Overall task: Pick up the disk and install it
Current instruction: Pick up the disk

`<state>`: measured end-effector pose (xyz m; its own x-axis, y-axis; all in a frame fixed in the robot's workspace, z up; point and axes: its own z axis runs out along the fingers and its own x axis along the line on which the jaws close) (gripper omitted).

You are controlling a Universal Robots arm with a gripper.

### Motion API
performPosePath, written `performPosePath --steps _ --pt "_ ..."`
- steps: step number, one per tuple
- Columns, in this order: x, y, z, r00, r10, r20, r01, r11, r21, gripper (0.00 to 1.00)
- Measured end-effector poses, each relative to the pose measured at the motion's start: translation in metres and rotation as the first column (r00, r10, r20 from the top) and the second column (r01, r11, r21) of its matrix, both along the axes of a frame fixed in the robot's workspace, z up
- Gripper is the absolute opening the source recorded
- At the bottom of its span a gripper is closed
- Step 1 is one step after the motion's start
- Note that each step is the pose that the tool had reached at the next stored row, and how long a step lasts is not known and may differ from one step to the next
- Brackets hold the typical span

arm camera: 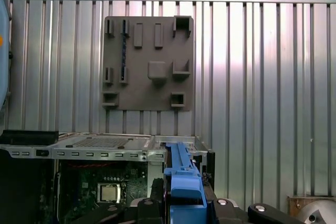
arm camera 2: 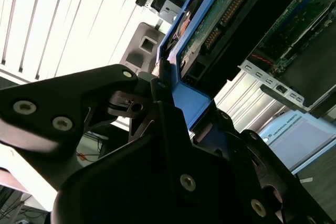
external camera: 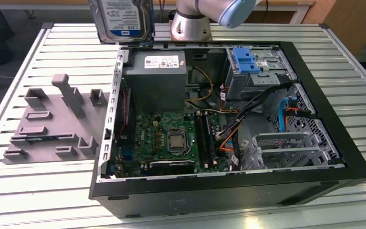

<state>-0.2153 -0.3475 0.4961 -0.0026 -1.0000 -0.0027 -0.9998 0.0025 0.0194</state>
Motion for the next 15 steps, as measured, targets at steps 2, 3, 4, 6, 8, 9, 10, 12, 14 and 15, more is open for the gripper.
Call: performPosePath --steps 2,3,4,6,8,9,10,12,14,15 --pt "0.0045 0.0 0.0 1.0 0.0 0.0 0.0 1.0 0.0 0.36" --pt "0.0068 0.0 -0.0001 1.0 0.0 0.0 0.0 1.0 0.0001 0.36" --pt "0.009 0.0 0.0 1.0 0.0 0.0 0.0 1.0 0.0 0.36" --pt "0.0133 0.0 -0.0001 1.0 0.0 0.0 0.0 1.0 0.0 0.36" --pt "0.0173 0.0 0.0 1.0 0.0 -0.0001 0.0 1.0 0.0 0.36" --pt "0.0189 0.0 0.0 1.0 0.0 0.0 0.0 1.0 -0.0001 0.36" --pt "0.0203 0.0 0.0 1.0 0.0 -0.0001 0.0 1.0 0.0 0.36" --pt "0.022 0.0 0.0 1.0 0.0 -0.0001 0.0 1.0 -0.0001 0.36" --pt "0.022 0.0 0.0 1.0 0.0 0.0 0.0 1.0 0.0 0.36" --pt "0.0221 0.0 -0.0001 1.0 0.0 0.0 0.0 1.0 0.0 0.36"
